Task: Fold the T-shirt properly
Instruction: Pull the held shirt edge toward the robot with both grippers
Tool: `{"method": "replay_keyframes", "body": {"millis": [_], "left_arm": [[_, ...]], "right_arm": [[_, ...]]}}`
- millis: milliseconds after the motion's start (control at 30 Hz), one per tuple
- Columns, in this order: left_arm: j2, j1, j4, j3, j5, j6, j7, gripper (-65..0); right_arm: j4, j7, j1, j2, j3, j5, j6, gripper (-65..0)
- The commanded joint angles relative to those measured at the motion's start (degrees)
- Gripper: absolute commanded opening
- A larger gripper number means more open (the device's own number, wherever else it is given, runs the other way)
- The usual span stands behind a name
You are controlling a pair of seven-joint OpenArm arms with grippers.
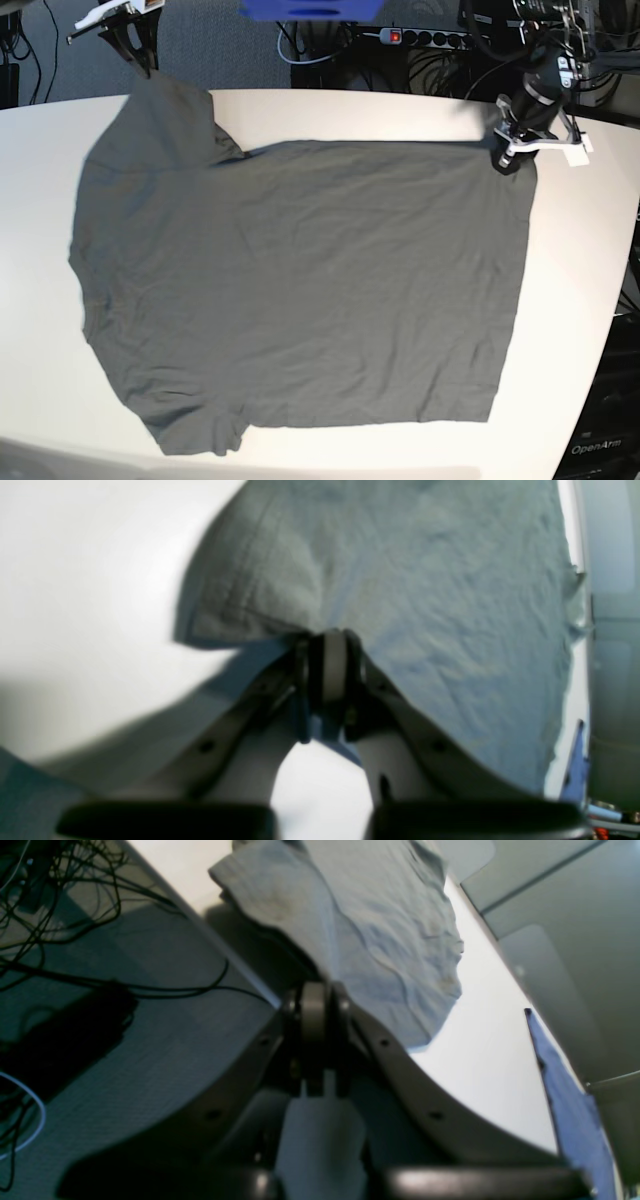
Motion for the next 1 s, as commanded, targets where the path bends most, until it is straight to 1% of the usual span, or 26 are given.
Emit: {"method": "replay_keyframes", "body": {"millis": [0,67,233,300,400,567,733,833,967], "left_arm": [[-0.6,0.0,2.1,-0.2,-0.6,-0.6,-0.8,-62.5],[-0.6,0.5,3.5,-0.2,-0.6,-0.6,-0.8,-62.5],[-0.7,2.0,6.3,-0.2,-0.1,-0.5,-0.8,-62.5],[-1.9,2.8,7.0,-0.3,-0.2,-0.5,-0.8,-62.5],[-3.0,3.9,7.0,-0.3,-0.4,-0.5,-0.8,-62.5],[-3.9,5.3,7.0,-1.8,-0.1,-0.9,-0.8,-62.5],[-4.4,5.7,7.0,-2.2,-0.1,-1.0,-0.8,-62.5],[-5.7,6.1,7.0,-2.1,-0.4,-1.0,-0.8,-62.5],[-5.7,6.8,8.6,-2.2,0.0,-1.0,-0.8,-62.5]], "right_arm": [[2.0,1.5,-1.5,0.3,0.4,0.9,-0.3,-64.4],[3.9,1.5,-2.7,0.2,0.4,0.9,-0.3,-64.4],[5.6,1.5,-3.2,-1.3,1.5,0.9,-0.3,-64.4],[5.6,1.5,-3.2,-1.7,2.5,0.9,-0.3,-64.4],[5.3,4.1,-3.4,-1.8,4.1,0.9,-0.3,-64.4],[5.2,7.3,-3.9,-3.6,6.9,0.9,-0.3,-64.4],[5.2,7.5,-3.9,-3.7,7.3,0.9,-0.3,-64.4],[5.2,7.5,-4.0,-3.7,7.4,0.9,-0.3,-64.4],[5.5,7.7,-4.2,-3.7,8.1,1.0,-0.3,-64.4]]}}
